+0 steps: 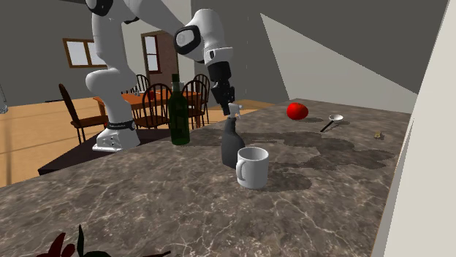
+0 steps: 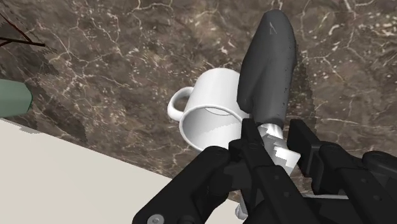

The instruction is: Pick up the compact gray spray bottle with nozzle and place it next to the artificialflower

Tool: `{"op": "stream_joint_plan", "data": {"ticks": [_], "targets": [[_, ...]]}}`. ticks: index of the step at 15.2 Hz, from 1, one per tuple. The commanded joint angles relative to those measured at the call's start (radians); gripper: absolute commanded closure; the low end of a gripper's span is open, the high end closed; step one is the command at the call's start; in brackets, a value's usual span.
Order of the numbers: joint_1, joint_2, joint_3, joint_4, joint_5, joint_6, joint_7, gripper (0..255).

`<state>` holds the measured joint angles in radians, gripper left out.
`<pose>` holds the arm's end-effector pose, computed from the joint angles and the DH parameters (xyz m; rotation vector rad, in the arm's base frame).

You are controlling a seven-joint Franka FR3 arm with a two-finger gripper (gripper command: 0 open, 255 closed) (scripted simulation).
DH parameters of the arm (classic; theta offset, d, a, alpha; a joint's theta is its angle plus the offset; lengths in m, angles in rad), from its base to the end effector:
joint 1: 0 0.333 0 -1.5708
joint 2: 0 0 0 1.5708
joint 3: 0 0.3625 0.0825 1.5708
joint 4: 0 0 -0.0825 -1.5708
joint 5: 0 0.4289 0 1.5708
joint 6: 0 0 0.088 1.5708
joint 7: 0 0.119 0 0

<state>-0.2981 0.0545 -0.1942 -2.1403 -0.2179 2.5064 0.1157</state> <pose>0.5456 -0.2913 0.4212 2.8206 -0.6466 0.4003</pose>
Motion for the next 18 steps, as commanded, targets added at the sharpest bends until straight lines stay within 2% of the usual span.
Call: {"op": "stream_joint_plan", "data": {"ticks": [1,18], "targets": [[0.0,0.0,0.0,0.0,0.0,0.0,0.0,255],[0.007,-0.083,0.007,0.137,0.021,-0.219,-0.038,255]]}}
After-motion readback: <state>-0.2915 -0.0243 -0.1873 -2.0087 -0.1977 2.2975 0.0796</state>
